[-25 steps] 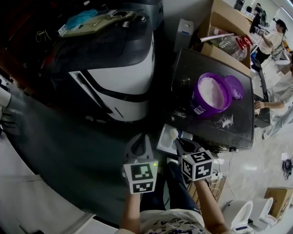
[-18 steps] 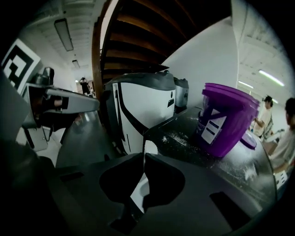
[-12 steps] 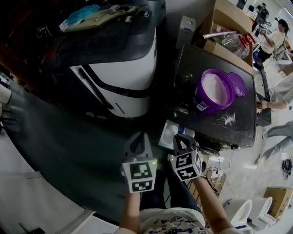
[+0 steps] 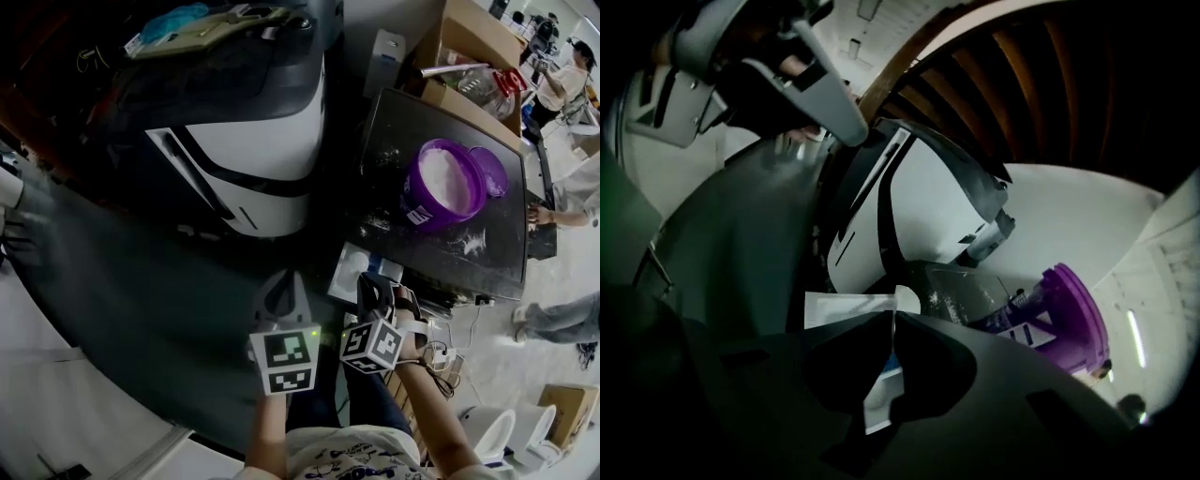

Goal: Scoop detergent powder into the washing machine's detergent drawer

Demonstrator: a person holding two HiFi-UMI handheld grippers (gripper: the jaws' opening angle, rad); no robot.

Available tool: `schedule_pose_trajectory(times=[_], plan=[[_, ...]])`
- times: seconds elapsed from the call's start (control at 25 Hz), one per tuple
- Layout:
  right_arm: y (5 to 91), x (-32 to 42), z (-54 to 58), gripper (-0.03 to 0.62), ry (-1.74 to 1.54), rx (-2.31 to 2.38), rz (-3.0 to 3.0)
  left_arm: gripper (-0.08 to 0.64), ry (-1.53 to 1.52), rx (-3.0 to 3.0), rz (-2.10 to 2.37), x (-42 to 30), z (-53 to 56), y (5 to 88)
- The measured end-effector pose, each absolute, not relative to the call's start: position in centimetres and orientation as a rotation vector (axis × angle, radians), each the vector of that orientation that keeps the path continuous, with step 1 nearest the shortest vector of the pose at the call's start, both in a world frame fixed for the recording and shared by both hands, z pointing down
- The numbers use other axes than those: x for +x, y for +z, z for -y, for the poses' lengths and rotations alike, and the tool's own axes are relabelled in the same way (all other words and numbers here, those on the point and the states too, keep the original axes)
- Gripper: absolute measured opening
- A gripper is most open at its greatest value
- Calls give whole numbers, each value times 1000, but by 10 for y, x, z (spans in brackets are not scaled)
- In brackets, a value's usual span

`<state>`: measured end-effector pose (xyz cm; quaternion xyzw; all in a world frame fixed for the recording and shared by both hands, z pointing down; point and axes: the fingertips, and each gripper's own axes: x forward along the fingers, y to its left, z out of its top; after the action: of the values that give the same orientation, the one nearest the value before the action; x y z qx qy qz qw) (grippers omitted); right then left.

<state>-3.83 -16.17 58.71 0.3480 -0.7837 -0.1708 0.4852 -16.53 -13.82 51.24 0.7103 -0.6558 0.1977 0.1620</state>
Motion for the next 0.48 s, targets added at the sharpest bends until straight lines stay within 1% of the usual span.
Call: schedule_pose_trajectory(times=[0.28,0.48], plan=[[593,-37,161,20,-624,778,1792,3,556,2018,1872,-165,136,516],[598,-36,160,20,-596,776,1799,3,553,2016,1871,-166,136,517]])
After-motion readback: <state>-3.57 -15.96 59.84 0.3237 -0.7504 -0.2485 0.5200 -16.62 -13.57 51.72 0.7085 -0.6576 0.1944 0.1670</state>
